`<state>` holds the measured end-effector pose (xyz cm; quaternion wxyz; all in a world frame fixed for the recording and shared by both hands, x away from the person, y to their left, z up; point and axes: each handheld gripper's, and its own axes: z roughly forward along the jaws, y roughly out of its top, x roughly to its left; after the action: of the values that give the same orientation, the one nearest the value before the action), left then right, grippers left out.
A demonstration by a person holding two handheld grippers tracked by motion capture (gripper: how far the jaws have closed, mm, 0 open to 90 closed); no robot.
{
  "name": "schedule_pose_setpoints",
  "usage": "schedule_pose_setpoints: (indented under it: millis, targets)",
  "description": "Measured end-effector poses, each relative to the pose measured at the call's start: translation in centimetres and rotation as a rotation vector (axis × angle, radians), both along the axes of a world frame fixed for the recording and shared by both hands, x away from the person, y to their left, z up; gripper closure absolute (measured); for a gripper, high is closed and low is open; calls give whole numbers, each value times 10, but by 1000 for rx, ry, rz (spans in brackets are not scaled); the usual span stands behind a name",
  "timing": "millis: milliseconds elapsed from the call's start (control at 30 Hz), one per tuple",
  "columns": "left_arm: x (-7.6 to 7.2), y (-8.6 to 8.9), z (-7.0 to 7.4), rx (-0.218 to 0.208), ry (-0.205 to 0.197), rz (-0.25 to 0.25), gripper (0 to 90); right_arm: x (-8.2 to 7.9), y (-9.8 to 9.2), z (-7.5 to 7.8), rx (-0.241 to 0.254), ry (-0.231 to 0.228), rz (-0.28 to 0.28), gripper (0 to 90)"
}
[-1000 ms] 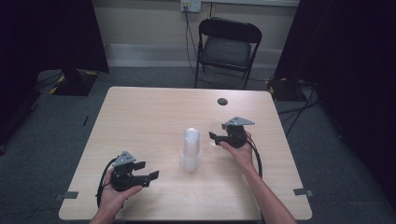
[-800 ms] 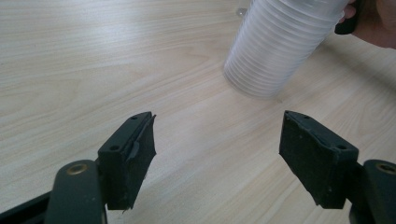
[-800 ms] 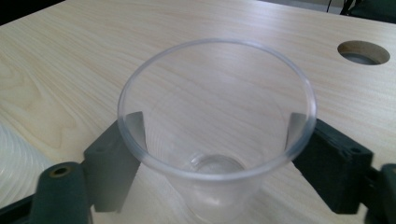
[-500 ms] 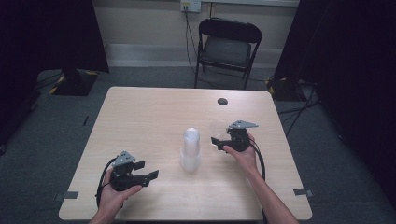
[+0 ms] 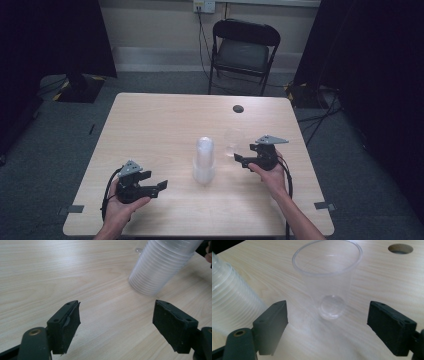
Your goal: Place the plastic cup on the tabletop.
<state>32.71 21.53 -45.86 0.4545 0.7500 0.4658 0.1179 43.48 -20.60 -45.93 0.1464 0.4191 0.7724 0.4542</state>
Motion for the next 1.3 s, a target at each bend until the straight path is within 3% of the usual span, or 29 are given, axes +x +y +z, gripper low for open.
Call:
schedule_pose_setpoints:
  millis: [433,467,567,767,933,1100,1200,1300]
  targets:
    - [1,3,1,23,-6,10,213,-33,-16,17,13,-5,-24,161]
    - [1,3,1,15,-8,14,213,-38,-19,19,-3,0,-38,160]
    - [2,6,1,21,0,-9,207,-46,-24,23,-5,6,-53,149]
    - [2,7,2,23,-6,-7,207,-62,-35,26,3,5,-71,149]
    - [5,7,0,26,3,2,208,-77,-44,18,-27,6,-92,150]
    - [4,8,-1,24,5,8,209,-87,-52,11,-15,0,-114,150]
    - [4,7,-2,26,9,4,209,-89,-56,-1,-25,35,-122,150]
    - [3,7,-1,32,5,-6,209,-89,-56,-4,-41,41,-127,150]
